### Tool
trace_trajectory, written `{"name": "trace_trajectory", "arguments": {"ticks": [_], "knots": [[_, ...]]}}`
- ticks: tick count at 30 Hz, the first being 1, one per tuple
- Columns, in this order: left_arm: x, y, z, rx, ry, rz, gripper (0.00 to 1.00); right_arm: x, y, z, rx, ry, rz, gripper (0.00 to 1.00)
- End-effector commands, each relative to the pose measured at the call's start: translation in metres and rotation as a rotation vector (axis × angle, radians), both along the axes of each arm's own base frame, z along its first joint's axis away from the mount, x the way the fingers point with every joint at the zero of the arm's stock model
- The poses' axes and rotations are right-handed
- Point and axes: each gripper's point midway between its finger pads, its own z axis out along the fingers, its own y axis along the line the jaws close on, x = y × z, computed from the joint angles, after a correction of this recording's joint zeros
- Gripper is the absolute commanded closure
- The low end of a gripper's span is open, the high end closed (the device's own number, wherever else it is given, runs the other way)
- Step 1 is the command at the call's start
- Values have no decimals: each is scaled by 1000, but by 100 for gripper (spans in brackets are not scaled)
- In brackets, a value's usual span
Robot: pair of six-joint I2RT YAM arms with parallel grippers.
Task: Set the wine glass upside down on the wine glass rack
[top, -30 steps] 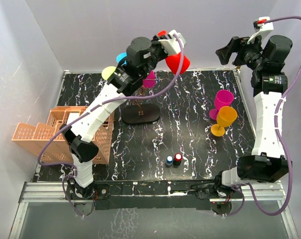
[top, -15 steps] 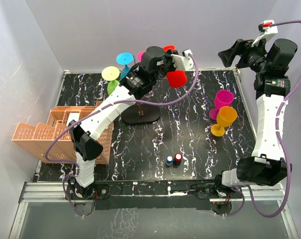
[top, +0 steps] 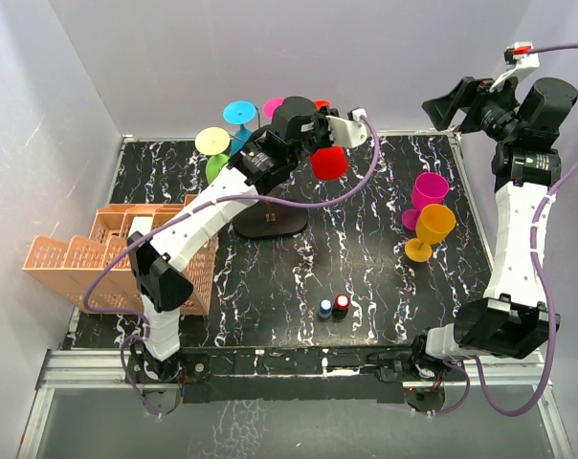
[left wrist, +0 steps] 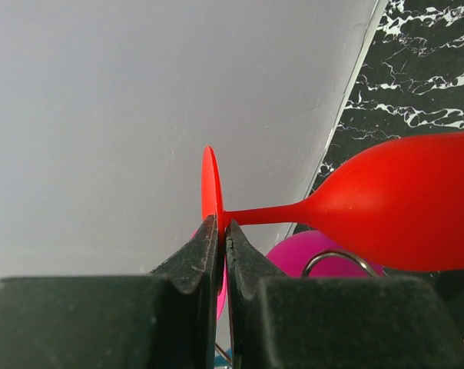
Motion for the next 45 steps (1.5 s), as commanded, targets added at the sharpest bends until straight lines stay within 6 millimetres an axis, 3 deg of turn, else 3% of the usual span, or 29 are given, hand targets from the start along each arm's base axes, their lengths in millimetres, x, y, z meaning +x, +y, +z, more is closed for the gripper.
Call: {"name": "trace_trajectory", "arguments": {"ticks": [1, 21, 45], "knots": [[-26, 29, 56, -57, -76, 12, 100, -11, 2, 27, -9, -98, 18, 10], [-32, 41, 33, 19, -33, 33, 100, -13, -3, 21, 31, -89, 35, 11], [-49, 54, 27, 67, 21, 13, 100, -15, -9, 18, 59, -83, 33, 12]]}}
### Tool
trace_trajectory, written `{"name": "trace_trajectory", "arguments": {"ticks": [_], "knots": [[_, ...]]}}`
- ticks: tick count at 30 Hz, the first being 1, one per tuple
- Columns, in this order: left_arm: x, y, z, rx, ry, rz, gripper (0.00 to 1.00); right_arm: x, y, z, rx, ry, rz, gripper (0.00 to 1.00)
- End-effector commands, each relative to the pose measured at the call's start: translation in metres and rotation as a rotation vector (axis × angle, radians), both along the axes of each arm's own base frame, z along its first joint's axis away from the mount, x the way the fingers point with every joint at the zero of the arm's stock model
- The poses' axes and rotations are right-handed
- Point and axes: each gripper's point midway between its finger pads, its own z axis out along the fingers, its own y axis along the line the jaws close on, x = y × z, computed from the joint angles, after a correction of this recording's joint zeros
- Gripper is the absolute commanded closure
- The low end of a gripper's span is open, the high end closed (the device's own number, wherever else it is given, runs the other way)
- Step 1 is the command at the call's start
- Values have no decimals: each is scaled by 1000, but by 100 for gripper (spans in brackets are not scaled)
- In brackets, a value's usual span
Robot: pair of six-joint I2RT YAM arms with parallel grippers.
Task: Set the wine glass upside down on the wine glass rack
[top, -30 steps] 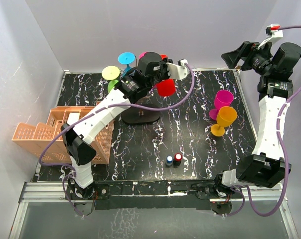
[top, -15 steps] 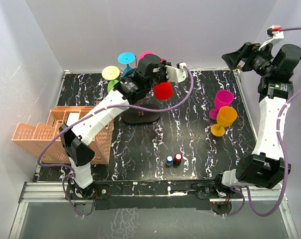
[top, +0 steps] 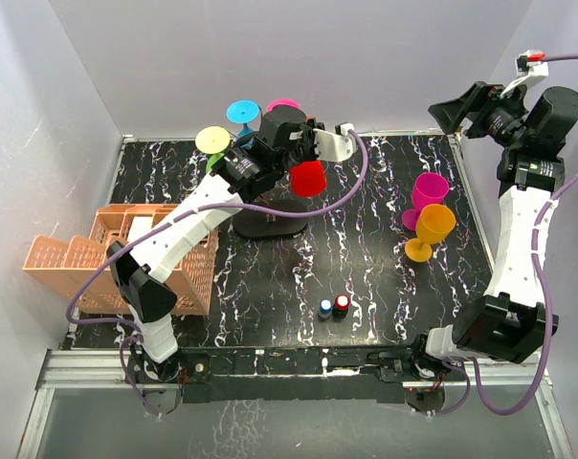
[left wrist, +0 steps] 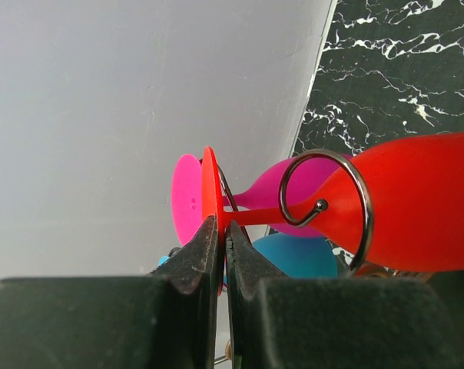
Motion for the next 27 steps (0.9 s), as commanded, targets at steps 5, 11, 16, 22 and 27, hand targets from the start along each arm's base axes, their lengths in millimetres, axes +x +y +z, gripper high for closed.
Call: {"name": "trace_trajectory", "arguments": {"ticks": [5, 11, 16, 22, 27], "knots": [[-23, 17, 38, -41, -37, -11, 100, -10, 2, 24, -22, -90, 7, 12], [-29, 16, 40, -35, -27, -26, 100, -10, 1, 23, -20, -89, 6, 12], [-34, 15, 41, -36, -13, -41, 100, -10, 0, 22, -15, -88, 6, 12], [-41, 11, 44, -59, 11, -72, 100, -11, 0, 21, -9, -86, 11, 12], [-46, 7, 47, -86, 31, -99, 100, -11, 0, 19, -5, -83, 10, 12]]}}
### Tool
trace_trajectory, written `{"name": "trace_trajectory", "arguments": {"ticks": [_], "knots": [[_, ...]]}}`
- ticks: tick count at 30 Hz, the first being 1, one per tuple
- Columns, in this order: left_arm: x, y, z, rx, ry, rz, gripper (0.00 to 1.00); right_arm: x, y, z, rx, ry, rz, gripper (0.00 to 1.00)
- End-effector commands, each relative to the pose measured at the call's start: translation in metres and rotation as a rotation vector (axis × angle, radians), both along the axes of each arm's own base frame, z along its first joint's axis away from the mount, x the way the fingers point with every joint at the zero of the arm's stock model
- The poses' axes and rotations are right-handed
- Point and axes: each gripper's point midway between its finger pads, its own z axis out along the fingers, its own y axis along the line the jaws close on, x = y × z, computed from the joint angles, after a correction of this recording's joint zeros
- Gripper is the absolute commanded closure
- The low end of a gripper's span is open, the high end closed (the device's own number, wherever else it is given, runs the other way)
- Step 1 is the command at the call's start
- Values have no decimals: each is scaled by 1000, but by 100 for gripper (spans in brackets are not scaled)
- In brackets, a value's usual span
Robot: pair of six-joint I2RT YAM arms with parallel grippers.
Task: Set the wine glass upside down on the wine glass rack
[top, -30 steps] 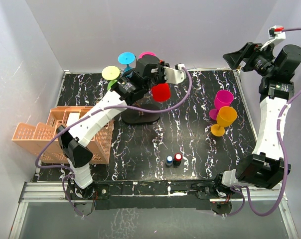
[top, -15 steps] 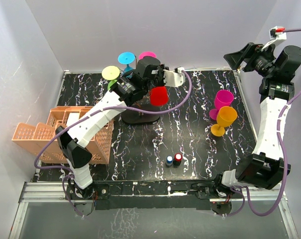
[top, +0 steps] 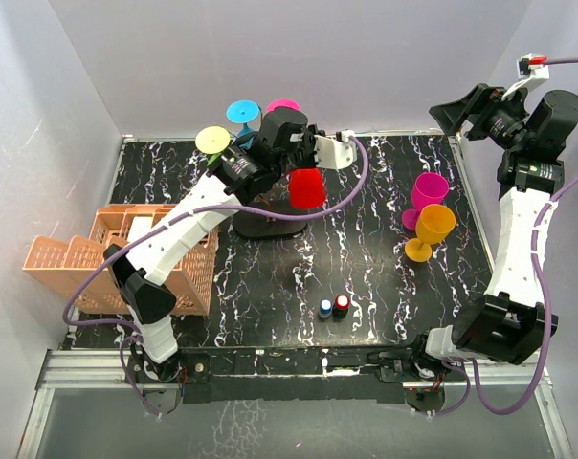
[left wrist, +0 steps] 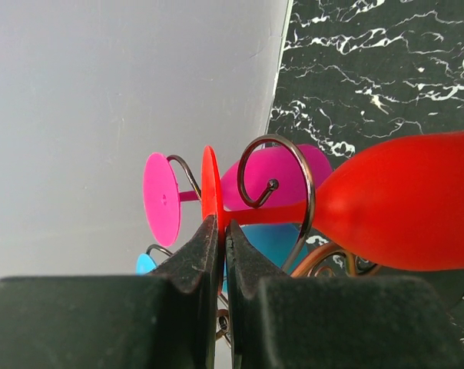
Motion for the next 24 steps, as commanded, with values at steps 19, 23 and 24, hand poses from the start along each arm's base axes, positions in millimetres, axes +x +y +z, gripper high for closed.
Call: {"name": "trace_trajectory", "arguments": {"ticks": [19, 23, 24], "knots": [[-26, -15, 51, -172, -11, -92, 100, -11, 1, 21, -24, -84, 0, 12], [-25, -20, 51, -181, -9, -97, 100, -11, 0, 20, -22, -82, 1, 12], [-25, -21, 49, -180, -8, -97, 100, -11, 0, 20, -22, -82, -1, 12]]}}
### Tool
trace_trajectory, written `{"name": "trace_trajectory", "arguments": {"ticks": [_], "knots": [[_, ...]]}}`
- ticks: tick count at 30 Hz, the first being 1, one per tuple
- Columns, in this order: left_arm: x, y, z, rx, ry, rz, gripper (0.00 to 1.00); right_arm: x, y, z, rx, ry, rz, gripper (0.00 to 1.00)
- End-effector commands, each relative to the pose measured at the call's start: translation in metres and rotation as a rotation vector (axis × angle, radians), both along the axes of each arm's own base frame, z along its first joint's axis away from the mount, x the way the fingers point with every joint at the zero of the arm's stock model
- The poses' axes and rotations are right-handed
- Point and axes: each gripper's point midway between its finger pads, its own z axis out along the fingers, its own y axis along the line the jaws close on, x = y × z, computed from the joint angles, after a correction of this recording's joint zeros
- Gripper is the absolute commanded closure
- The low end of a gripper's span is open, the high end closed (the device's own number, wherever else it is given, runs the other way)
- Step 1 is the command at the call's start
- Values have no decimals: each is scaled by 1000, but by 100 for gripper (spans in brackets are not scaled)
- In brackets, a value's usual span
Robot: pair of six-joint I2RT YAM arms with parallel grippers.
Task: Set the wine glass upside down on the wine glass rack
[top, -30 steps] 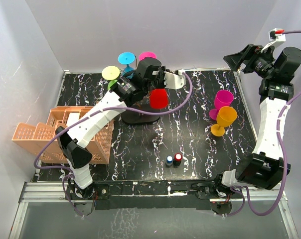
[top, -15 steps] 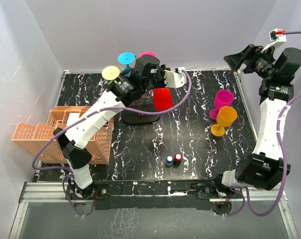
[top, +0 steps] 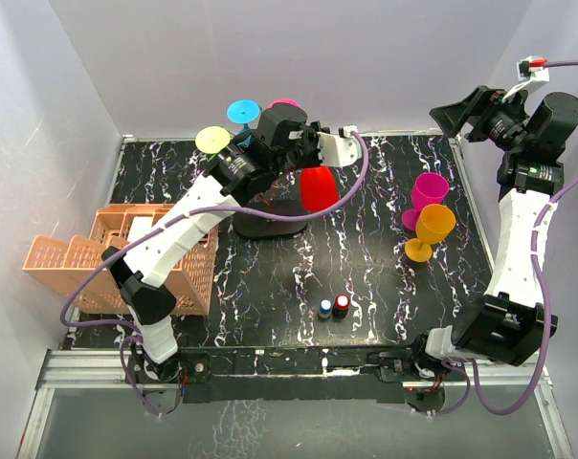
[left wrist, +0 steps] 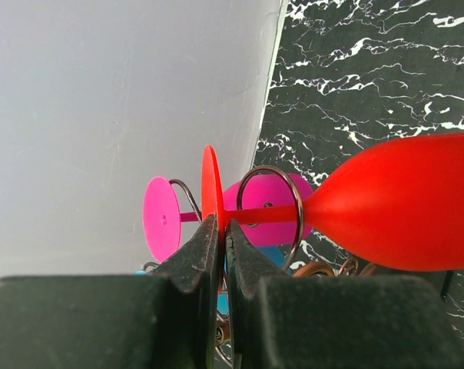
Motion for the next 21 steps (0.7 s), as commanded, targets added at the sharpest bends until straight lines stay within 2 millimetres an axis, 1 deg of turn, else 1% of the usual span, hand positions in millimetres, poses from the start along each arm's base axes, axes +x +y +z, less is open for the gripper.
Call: {"name": "trace_trajectory", "arguments": {"ticks": [1, 5, 11, 15, 21], "knots": [[-7, -5, 31, -82, -41, -22, 100, -10, 2, 24, -29, -89, 3, 12], [-1, -8, 29, -83, -55, -2, 99, -11, 2, 24, -28, -89, 3, 12], [11, -7, 27, -83, -86, 50, 98, -10, 2, 22, -28, -87, 4, 12], [16, -7, 22, -72, -95, 74, 95, -10, 1, 20, -25, -84, 4, 12], [24, 1, 15, -29, -129, 126, 92, -10, 1, 20, -23, -82, 7, 12]]}}
